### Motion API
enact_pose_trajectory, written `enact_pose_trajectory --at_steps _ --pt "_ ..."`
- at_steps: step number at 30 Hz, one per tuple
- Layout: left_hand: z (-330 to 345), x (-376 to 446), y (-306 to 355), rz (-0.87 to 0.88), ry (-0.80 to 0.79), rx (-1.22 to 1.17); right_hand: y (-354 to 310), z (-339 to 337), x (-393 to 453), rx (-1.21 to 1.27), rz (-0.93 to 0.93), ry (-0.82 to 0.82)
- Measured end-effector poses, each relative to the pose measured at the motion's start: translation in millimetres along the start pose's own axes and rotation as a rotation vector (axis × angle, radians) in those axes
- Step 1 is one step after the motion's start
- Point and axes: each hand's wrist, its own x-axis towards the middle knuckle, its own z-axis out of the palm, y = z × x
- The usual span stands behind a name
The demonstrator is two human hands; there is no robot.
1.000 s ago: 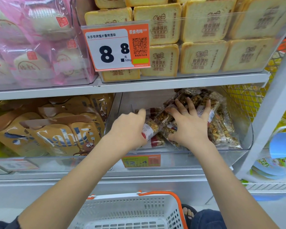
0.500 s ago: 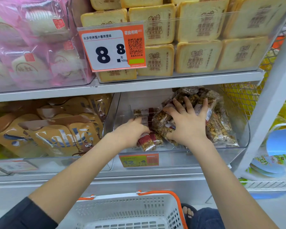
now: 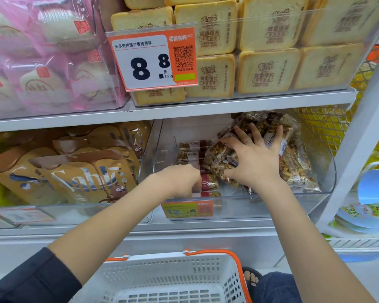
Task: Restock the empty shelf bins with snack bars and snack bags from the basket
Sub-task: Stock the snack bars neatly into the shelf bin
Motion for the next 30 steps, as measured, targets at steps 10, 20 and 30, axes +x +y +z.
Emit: enact_pose_trajectory --at_steps 10,20,30 --pt "12.8 15.3 -8.9 -0.071 -0.347 -0.101 2.8 1.1 -0.3 -0.011 -0.015 0.011" --pt "8.0 12.7 -16.5 -0.084 -0.054 -0.347 8.9 -4.9 -1.8 0.024 -0.012 0.042" --pt "-4.0 41.0 10.4 -0.13 0.234 -0.816 12.9 -1.5 -2.0 -0.01 -0.024 0.091"
